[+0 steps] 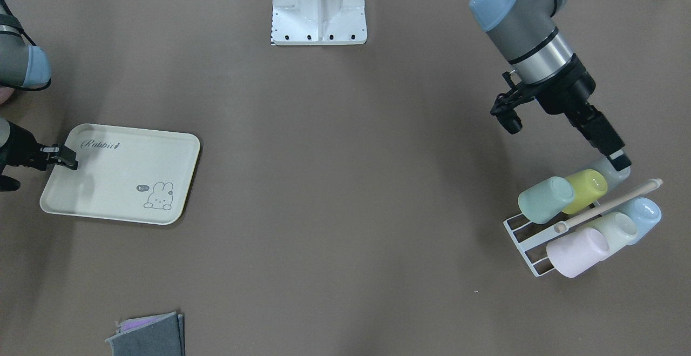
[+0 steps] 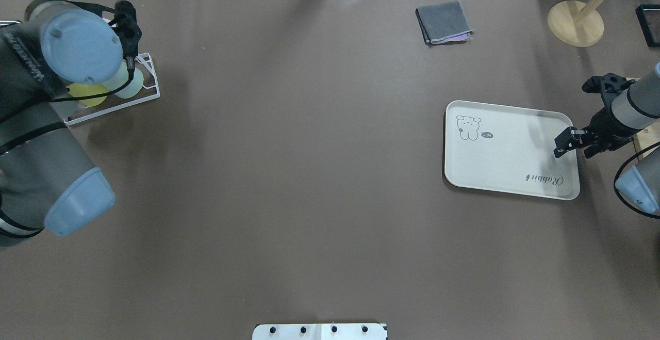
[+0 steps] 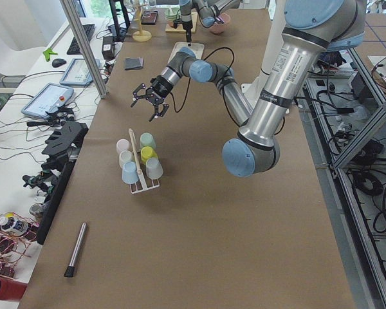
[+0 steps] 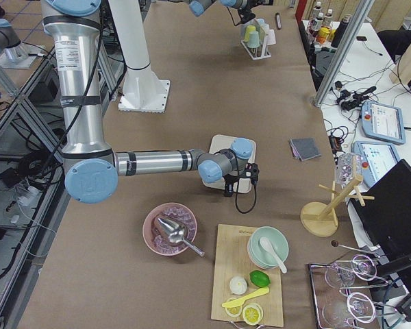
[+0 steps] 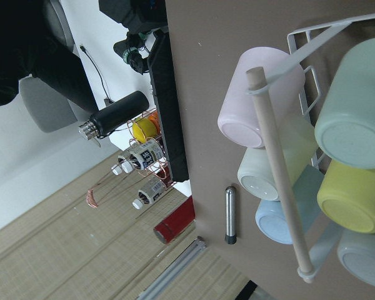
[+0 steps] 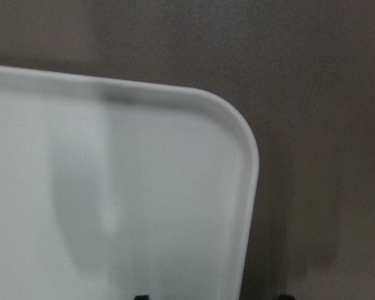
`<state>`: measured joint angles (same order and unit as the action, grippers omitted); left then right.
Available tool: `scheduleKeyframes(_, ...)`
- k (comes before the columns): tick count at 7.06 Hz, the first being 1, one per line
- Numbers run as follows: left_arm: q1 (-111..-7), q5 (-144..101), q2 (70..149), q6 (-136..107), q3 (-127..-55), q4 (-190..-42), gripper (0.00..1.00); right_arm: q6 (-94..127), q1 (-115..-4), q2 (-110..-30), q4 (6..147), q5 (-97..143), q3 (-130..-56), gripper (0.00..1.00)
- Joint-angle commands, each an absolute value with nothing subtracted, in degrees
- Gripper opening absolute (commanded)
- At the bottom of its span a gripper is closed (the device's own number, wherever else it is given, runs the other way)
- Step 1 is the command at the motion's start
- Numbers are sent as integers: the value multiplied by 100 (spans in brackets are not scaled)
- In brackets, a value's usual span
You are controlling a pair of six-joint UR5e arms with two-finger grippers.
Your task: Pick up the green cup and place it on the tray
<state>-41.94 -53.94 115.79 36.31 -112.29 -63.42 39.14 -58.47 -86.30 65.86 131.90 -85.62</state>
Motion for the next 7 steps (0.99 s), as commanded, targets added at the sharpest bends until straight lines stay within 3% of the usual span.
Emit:
scheduleKeyframes(1, -3633, -4687, 11531, 4726, -10796, -6512, 99, 3885, -5854, -8683, 6583, 13227, -8596, 2)
scheduleKeyframes(4, -3350, -4178, 11094, 5484, -10565, -6809, 99, 3824, -5871, -9007, 5891, 13377, -8534, 0)
scheduleKeyframes(7, -3138, -3764, 10995, 5467, -10038, -7258, 99, 3471, -6046, -8791, 5967, 13997, -8604, 0)
